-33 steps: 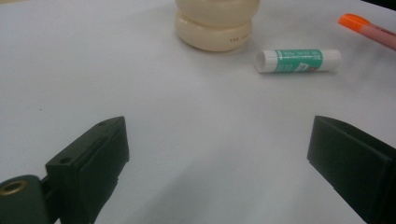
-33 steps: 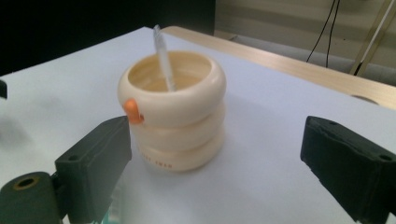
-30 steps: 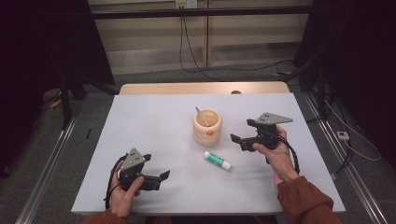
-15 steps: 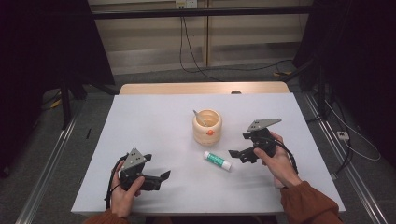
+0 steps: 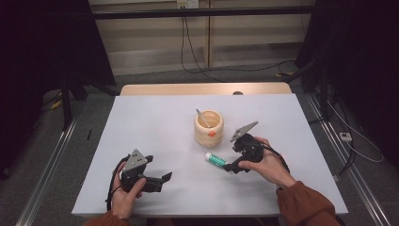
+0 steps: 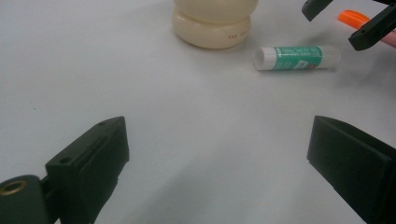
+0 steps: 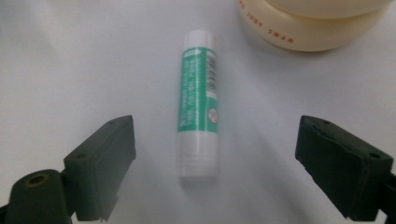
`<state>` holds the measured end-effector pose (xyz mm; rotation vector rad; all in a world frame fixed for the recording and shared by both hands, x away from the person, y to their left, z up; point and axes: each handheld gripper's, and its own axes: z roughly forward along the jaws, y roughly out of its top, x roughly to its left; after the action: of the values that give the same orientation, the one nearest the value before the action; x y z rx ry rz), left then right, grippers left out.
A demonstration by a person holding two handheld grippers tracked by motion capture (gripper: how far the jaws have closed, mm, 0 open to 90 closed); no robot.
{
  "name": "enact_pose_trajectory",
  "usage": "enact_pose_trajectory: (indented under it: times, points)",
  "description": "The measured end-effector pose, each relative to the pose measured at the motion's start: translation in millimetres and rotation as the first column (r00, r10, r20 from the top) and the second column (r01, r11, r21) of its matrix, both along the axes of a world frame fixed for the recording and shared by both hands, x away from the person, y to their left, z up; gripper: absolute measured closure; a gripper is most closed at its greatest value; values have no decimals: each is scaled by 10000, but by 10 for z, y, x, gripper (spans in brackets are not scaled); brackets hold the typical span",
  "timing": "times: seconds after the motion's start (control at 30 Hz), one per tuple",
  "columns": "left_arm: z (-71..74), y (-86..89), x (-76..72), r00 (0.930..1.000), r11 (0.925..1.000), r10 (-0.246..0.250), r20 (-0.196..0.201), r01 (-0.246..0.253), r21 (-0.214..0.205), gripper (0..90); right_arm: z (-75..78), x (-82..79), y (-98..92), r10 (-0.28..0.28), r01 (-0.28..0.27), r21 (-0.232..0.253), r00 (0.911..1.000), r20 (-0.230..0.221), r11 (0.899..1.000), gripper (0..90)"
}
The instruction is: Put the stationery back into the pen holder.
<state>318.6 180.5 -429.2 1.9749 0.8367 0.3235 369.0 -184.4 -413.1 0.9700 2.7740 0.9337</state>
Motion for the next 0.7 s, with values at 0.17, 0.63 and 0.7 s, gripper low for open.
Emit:
enact_pose_trajectory:
  times: [0.17,0.63,0.7]
  points:
    - [0,0,-2,10000,10000,-42,-2,42,-14,54,-24,5,74,158,-166,-426,9997,-178,9990,191]
    - [0,-2,-2,10000,10000,-63,21,63,38,53,-113,4,207,574,-649,-1216,9963,-642,9905,462]
    - [-1,-1,-2,10000,10000,-80,13,80,40,54,-117,-4,214,599,-682,-1282,9959,-674,9894,489]
